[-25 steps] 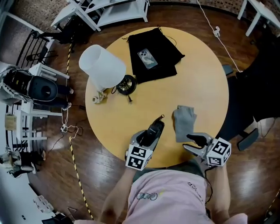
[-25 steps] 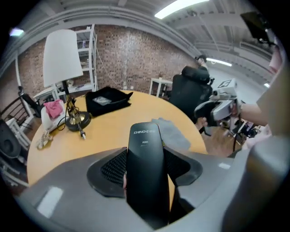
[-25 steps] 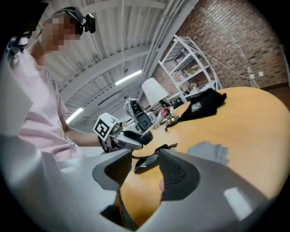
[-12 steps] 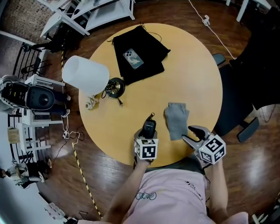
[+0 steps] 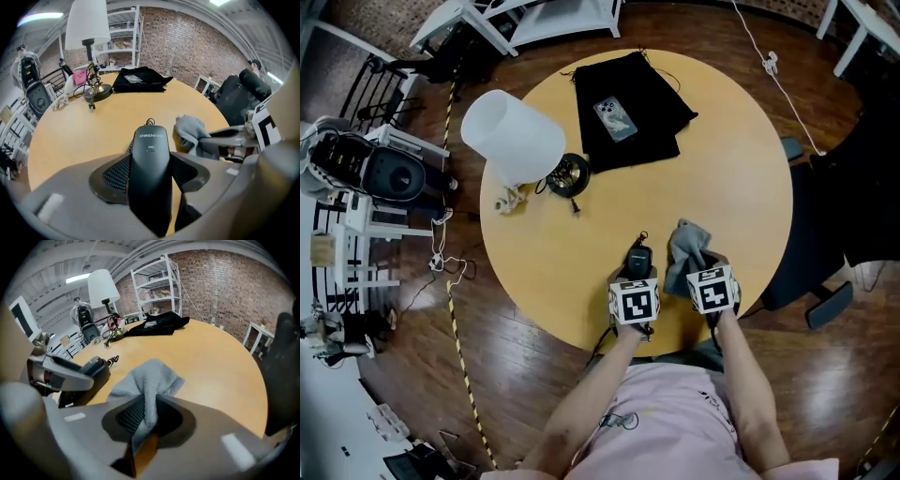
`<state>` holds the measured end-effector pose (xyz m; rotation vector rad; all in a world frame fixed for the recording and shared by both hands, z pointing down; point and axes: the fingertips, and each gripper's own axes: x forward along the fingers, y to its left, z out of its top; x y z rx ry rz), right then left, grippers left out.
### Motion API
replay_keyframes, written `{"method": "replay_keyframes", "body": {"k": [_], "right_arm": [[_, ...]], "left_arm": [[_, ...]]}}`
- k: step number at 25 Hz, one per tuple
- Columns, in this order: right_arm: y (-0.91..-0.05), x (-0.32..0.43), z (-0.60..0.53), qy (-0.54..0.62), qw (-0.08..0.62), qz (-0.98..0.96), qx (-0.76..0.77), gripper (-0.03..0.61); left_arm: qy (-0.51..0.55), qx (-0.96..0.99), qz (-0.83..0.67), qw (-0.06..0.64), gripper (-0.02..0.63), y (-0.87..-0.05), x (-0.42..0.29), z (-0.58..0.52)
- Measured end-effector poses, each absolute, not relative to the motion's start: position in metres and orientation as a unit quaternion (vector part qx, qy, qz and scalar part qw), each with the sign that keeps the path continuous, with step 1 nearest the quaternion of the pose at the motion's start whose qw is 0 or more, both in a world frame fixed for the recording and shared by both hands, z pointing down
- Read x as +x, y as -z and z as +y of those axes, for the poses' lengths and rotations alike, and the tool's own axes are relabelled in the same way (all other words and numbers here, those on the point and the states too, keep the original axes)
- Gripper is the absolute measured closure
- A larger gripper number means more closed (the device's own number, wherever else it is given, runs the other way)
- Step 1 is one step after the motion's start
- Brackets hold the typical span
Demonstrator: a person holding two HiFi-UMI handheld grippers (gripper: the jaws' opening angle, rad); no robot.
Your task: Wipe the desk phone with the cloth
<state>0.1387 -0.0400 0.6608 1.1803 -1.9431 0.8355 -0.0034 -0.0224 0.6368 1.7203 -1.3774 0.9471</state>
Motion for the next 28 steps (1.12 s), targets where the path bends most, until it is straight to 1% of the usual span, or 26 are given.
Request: {"method": "replay_keyframes", "body": {"k": [2, 5, 9, 11, 15, 18, 20, 21, 22, 24, 26, 28], "right_arm": [[-0.658, 0.124, -0.043, -0.339, 0.341, -0.754, 0.447, 0.515], [-0.647, 0.107, -0.04, -0.331, 0.344, -0.777, 0.41, 0.515], [-0.593, 0.095, -0.04, -0.246, 0.343, -0.825, 0.376, 0.515], [-0.567, 0.073, -0.048, -0.195, 0.347, -0.847, 0.352, 0.515], [-0.571, 0.012, -0.034, -0.127, 0.409, -0.863, 0.268, 0.515], [-0.582, -0.01, 0.028, -0.117, 0.442, -0.868, 0.192, 0.515], [-0.589, -0.013, 0.079, -0.123, 0.461, -0.869, 0.133, 0.515], [-0.594, -0.013, 0.099, -0.126, 0.469, -0.867, 0.113, 0.515], [-0.599, -0.01, 0.108, -0.126, 0.476, -0.863, 0.11, 0.515], [-0.606, 0.003, 0.093, -0.136, 0.475, -0.855, 0.155, 0.515], [-0.598, 0.023, 0.053, -0.177, 0.438, -0.849, 0.237, 0.515], [-0.588, 0.048, 0.016, -0.213, 0.401, -0.834, 0.314, 0.515]], "left_arm": [[-0.347, 0.669, -0.54, 0.375, 0.344, -0.634, -0.004, -0.028], [-0.321, 0.681, -0.549, 0.362, 0.344, -0.62, -0.009, -0.031], [-0.279, 0.717, -0.545, 0.334, 0.342, -0.577, -0.024, -0.023], [-0.244, 0.735, -0.54, 0.329, 0.344, -0.552, -0.041, -0.01], [-0.18, 0.73, -0.57, 0.331, 0.344, -0.516, -0.103, 0.024], [-0.155, 0.7, -0.609, 0.341, 0.351, -0.506, -0.156, 0.05], [-0.149, 0.681, -0.627, 0.347, 0.382, -0.507, -0.183, 0.06], [-0.145, 0.674, -0.633, 0.352, 0.387, -0.509, -0.193, 0.064], [-0.139, 0.669, -0.637, 0.356, 0.387, -0.51, -0.2, 0.066], [-0.127, 0.666, -0.64, 0.361, 0.388, -0.509, -0.207, 0.068], [-0.122, 0.676, -0.633, 0.357, 0.388, -0.505, -0.204, 0.067], [-0.146, 0.698, -0.612, 0.341, 0.387, -0.505, -0.191, 0.065]]}}
